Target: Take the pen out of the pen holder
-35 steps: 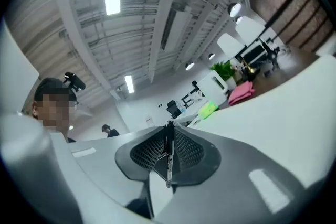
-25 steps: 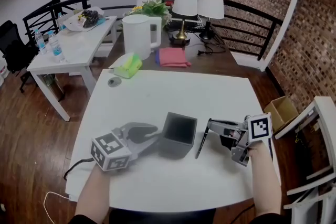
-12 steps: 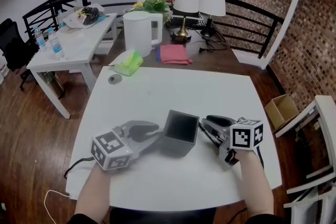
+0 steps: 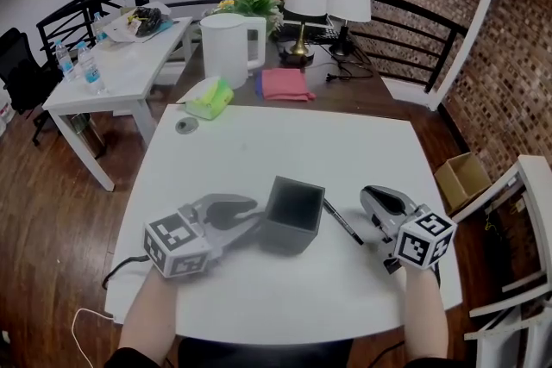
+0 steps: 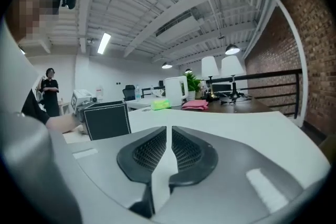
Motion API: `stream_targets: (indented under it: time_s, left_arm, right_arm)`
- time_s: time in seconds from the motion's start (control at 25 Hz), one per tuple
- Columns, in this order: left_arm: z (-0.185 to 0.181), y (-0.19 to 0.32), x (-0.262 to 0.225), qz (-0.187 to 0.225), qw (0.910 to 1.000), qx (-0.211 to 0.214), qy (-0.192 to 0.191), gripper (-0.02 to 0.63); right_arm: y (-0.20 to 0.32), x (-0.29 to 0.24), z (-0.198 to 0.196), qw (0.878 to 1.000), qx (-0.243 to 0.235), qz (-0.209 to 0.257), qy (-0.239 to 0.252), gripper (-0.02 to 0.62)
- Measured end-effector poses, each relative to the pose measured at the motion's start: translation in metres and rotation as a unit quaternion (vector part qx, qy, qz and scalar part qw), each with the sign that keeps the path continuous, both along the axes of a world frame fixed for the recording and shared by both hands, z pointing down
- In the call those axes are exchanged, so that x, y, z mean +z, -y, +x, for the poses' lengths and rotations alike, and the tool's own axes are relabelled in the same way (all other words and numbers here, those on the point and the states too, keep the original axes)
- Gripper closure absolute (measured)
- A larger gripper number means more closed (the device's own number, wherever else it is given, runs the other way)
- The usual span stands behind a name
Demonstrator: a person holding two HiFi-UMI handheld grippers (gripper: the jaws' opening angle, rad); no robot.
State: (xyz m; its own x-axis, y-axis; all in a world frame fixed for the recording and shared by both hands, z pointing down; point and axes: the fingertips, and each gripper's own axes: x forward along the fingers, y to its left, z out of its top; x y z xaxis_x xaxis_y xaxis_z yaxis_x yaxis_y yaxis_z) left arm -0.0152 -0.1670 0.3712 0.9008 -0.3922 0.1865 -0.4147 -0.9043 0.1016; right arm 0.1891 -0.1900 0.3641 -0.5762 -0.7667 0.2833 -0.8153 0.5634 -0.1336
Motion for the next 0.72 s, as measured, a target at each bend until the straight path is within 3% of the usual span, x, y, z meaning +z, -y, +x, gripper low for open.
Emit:
stream_targets:
  time_s: [0.12,0.36,0.6,0.72]
  left_arm:
    - [-0.003,0.003,-0.002,0.005,0.9999,-0.014,-0.005,0.518]
    - [-0.01,0.013,-0.006,0.014,0.9981,-0.057,-0.015,0.518]
    - [-0.025,0.029,-0.008,0.014,0.9922,-0.124,-0.012,0.523]
    - [-0.027,0.033,-0.008,0.015,0.9903,-0.137,-0.011,0.528]
  right_arm:
    - [0.001,-0.004,0.02,0.999,0.034,0.033,0.02,0.58]
    - [0.008,-0.01,0.037,0.994,0.07,0.065,0.059,0.581]
    - [0.004,0.002,0.038,0.995,0.088,0.052,0.007,0.583]
    - [0.005,0.002,0.041,0.994,0.099,0.054,0.006,0.583]
